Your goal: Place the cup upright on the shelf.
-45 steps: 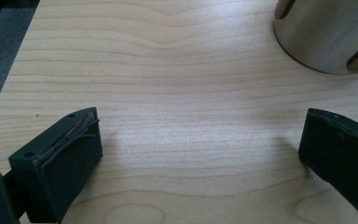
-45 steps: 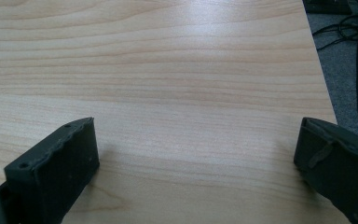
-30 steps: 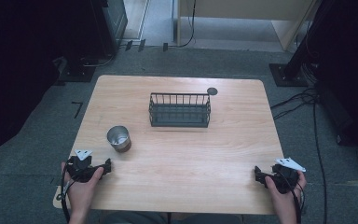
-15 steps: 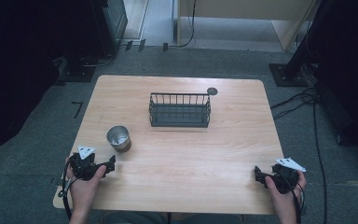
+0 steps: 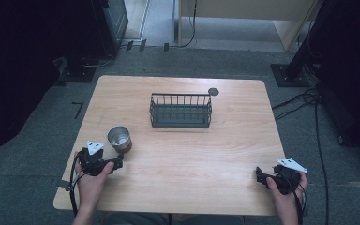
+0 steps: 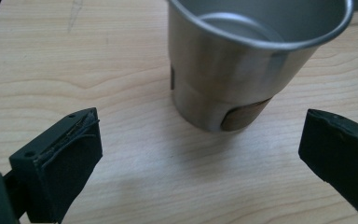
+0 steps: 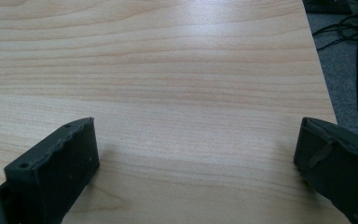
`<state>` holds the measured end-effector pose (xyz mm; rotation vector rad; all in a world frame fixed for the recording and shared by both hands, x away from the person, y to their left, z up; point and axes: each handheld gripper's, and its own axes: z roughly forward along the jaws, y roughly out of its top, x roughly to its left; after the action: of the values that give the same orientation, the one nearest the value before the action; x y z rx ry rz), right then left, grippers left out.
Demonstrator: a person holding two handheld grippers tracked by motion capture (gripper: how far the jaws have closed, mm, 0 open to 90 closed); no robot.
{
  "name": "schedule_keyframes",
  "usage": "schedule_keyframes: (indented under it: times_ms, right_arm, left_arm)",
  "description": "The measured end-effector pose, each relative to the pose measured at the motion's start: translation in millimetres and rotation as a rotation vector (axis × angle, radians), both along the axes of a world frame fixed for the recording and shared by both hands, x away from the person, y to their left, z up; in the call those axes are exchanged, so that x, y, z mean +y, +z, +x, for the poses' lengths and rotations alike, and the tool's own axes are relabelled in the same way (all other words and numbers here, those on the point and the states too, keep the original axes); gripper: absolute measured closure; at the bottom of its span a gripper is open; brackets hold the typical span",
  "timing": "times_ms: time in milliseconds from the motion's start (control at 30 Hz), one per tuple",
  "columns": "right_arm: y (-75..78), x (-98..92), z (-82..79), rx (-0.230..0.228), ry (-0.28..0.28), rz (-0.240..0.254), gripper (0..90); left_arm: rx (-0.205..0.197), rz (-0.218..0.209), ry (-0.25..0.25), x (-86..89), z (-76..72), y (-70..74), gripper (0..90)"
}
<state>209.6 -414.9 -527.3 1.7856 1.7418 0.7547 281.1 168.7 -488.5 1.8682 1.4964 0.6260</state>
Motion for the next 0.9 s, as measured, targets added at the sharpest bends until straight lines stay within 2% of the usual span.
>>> schedule_keyframes:
  times_ms: [333,733,900]
  right_arm:
    - [0.0,0.0,0.0,0.000,0.000,0.000,0.0]
    - [0.0,0.0,0.0,0.000,0.000,0.000,0.0]
    - [0.0,0.0,0.0,0.000,0.000,0.000,0.0]
  left_arm:
    - [-0.008,0.010,-0.016,-10.9,12.4,5.0,0.0]
    - [-0.019,0.009,-0.004,-19.8,28.7,13.1,0.0]
    - [-0.017,0.029,-0.020,-26.5,33.6,16.2,0.0]
